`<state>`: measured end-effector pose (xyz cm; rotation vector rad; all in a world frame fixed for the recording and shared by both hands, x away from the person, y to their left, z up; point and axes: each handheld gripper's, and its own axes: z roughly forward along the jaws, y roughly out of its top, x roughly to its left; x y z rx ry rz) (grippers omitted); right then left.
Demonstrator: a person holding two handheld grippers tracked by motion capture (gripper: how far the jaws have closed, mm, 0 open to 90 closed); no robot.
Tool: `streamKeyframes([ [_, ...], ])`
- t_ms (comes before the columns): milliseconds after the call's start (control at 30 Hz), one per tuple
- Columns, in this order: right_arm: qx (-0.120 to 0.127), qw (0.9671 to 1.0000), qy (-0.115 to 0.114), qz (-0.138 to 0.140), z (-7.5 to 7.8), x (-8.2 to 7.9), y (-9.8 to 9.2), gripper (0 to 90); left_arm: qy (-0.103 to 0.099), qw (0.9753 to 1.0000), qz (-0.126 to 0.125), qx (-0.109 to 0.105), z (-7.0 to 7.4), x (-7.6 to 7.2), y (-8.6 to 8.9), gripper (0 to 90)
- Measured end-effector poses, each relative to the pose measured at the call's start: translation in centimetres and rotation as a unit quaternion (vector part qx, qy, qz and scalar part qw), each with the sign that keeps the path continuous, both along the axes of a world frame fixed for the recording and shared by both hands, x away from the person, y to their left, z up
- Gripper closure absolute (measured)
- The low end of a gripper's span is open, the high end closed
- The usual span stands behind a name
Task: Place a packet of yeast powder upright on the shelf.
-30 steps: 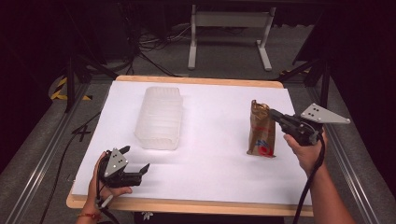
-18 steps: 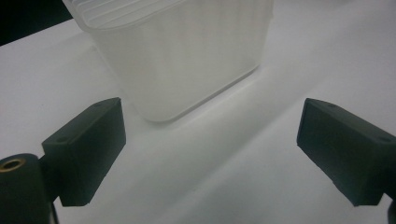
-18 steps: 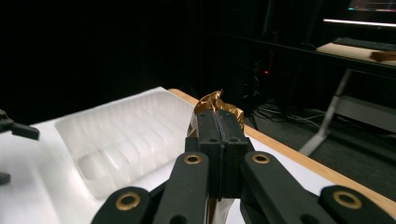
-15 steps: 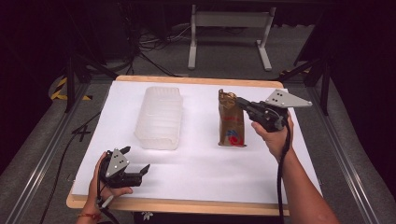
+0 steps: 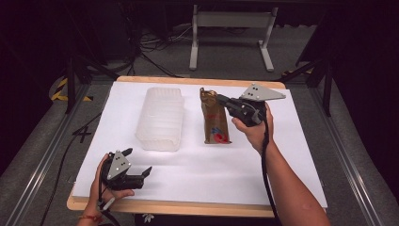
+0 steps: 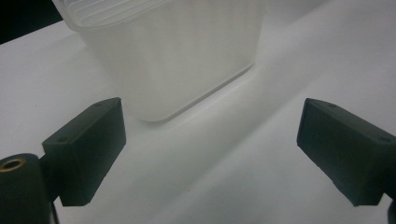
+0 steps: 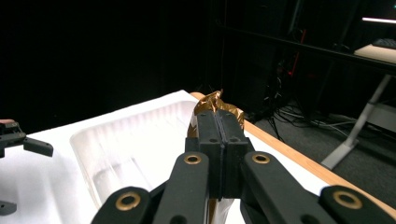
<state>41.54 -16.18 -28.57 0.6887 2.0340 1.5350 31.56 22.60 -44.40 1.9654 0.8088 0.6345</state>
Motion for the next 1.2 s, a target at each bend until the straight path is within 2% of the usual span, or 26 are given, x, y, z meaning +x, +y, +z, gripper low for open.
streamKeyframes([
  [267,-0.014,0.9995,-0.008,0.027,0.5,1.0,2.5,89.9,0.000,1.0000,0.004,0.005,0.0,0.1,0.1,8.8],
  [667,-0.004,0.9986,-0.003,0.053,0.9,2.3,6.0,89.9,-0.001,1.0000,0.004,0.002,0.0,0.0,0.3,8.7],
  [800,-0.018,0.9977,-0.004,0.065,0.6,2.4,7.9,89.9,-0.003,1.0000,0.002,0.002,0.0,-0.1,0.4,8.8],
  [1067,-0.019,0.9973,-0.006,0.071,0.8,3.3,10.1,89.9,-0.002,1.0000,0.003,-0.005,0.0,-0.3,0.5,8.7],
  [1200,-0.021,0.9972,-0.006,0.071,1.0,4.0,11.1,89.9,0.000,1.0000,-0.001,0.002,-0.1,-0.3,0.4,8.7],
])
